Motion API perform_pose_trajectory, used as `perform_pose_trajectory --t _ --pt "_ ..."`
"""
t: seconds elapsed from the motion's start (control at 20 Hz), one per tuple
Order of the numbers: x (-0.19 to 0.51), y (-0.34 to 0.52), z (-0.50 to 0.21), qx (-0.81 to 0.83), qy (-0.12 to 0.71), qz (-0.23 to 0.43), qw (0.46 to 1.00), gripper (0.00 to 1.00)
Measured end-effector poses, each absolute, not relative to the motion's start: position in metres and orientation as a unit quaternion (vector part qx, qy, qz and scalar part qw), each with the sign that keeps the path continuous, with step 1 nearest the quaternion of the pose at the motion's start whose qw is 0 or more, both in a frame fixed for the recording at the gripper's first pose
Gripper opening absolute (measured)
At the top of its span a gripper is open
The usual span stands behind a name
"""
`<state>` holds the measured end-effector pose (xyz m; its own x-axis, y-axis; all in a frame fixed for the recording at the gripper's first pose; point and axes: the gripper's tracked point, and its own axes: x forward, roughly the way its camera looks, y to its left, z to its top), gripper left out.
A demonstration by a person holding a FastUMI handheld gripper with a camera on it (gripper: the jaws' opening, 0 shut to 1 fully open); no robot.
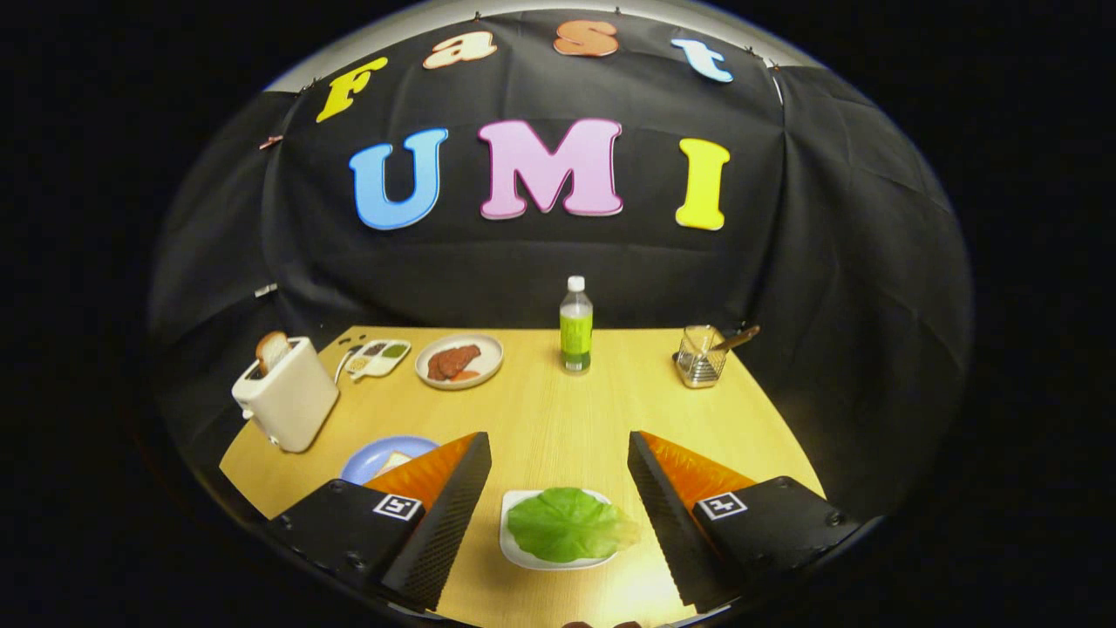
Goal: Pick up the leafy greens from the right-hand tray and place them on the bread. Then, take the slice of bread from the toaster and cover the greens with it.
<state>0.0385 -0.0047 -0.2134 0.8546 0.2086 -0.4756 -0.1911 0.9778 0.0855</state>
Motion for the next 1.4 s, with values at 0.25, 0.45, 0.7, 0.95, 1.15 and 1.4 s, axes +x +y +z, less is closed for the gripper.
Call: perform_pose_trajectory --t 0.25,0.45,0.7,0.95,1.15,1.4 --pt "0.038 0.001 -0.275 -0.026 0.301 0.146 0.942 0.99" --pt "0.04 0.01 -0.324 -0.063 0.335 0.183 0.922 0.99" --pt "0.04 0.013 -0.378 -0.096 0.387 0.215 0.891 0.99" --pt "0.043 0.014 -0.403 -0.12 0.412 0.24 0.871 0.99" --pt "0.042 0.021 -0.407 -0.076 0.425 0.242 0.869 0.8" --pt "0.039 0.025 -0.406 -0.088 0.425 0.263 0.862 0.58"
